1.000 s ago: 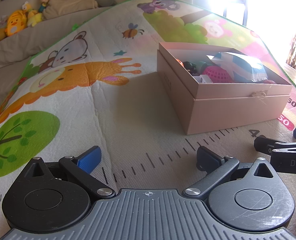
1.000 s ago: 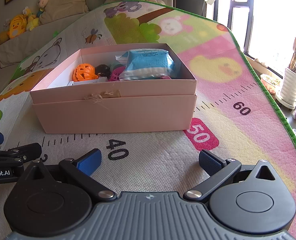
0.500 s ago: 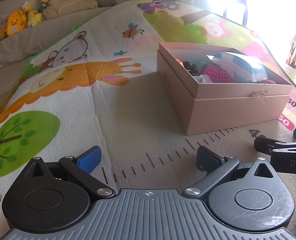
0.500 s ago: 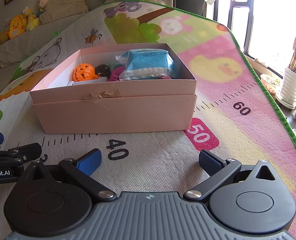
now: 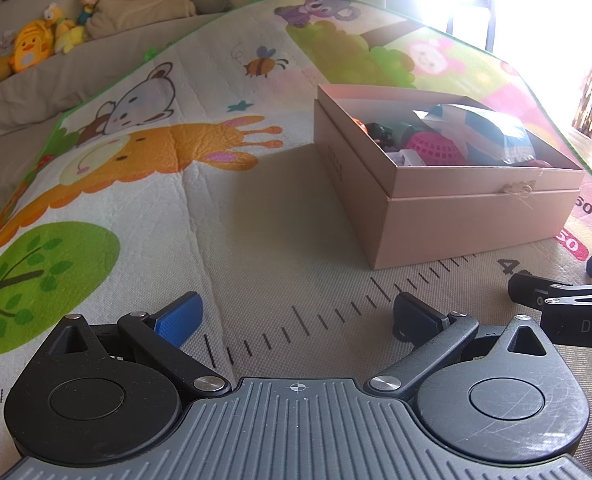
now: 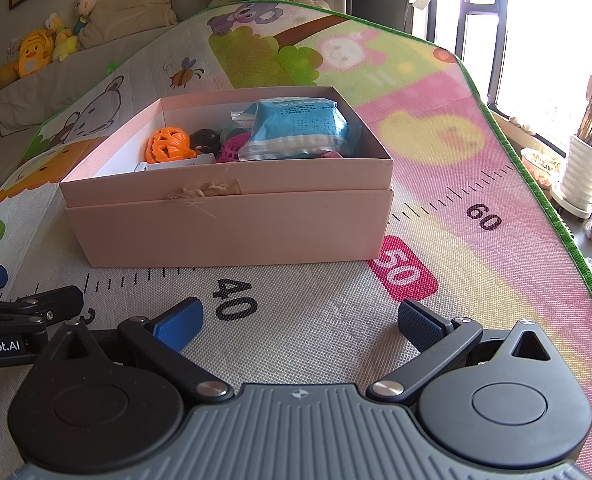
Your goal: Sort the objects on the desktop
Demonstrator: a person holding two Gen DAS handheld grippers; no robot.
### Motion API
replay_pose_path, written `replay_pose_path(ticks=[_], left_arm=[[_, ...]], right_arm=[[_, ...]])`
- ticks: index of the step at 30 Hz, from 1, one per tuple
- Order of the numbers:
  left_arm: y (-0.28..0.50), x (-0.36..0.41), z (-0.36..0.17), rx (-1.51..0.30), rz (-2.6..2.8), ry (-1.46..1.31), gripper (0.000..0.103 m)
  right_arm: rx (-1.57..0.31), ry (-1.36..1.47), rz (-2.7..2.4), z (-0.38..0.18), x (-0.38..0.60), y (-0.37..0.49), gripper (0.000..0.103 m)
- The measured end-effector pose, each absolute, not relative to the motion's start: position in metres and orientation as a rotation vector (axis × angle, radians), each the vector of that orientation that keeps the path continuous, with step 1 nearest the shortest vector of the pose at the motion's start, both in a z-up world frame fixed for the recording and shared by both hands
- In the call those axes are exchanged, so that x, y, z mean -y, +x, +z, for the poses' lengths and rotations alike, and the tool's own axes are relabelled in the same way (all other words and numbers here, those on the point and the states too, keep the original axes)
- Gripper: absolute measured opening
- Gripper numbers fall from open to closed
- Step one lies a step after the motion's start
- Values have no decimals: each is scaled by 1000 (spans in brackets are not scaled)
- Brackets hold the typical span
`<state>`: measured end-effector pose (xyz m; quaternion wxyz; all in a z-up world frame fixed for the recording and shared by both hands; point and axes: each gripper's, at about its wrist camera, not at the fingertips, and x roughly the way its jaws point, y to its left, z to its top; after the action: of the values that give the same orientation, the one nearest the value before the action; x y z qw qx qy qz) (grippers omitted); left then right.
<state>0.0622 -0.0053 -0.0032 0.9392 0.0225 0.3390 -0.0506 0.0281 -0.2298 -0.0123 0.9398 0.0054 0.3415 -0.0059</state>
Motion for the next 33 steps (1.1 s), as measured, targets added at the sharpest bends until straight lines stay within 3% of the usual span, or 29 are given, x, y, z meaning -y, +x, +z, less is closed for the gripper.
replay_pose_path(ticks=[33], left_arm=[[62, 5, -3, -694, -109, 35, 103]], right_arm=[[-697, 11, -12, -12, 230, 28, 103]])
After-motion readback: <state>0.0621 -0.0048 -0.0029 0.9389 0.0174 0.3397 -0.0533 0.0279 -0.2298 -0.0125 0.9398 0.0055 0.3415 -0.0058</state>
